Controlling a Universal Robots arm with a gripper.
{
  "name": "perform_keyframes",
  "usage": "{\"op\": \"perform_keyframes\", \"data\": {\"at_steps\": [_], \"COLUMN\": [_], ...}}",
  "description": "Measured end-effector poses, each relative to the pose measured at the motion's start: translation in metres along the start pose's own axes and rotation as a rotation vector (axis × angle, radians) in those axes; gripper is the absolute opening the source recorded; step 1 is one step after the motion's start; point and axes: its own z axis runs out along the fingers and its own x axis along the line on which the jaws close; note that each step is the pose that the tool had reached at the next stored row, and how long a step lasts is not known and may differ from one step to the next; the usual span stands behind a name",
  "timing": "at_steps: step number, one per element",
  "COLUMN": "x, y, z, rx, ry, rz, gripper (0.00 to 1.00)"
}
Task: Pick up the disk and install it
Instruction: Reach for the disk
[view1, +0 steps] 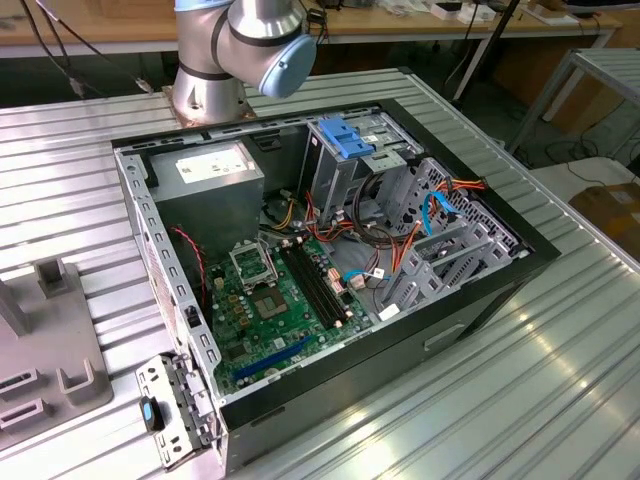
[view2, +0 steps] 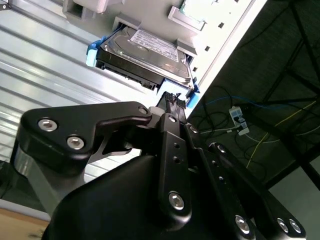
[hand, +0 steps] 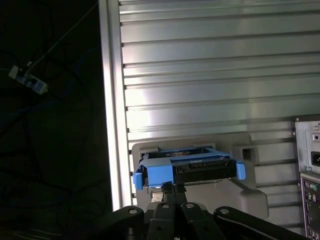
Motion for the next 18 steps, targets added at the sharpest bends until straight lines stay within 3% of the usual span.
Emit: {"op": "perform_keyframes", "data": {"at_steps": [1,2,7,9,14,18], "x": [-0.0001,0.0,-0.0032,-0.0034,-0.0047,-0.0045], "y": [0.0,0.0,0.0002,0.0001,0.002,0.002], "z": [0.0003,0.0004,0.0017,0.0067,0.0121,0.0213], "rx": [0.0019,0.0025,0.0027,0.0027,0.0026,0.0027], "ry": [0.0234,0.0307,0.0332,0.0333,0.0331,0.0333], "rz": [0.001,0.002,0.002,0.001,0.0,0.0], "gripper": [0.11,0.11,0.11,0.11,0.11,0.11]}}
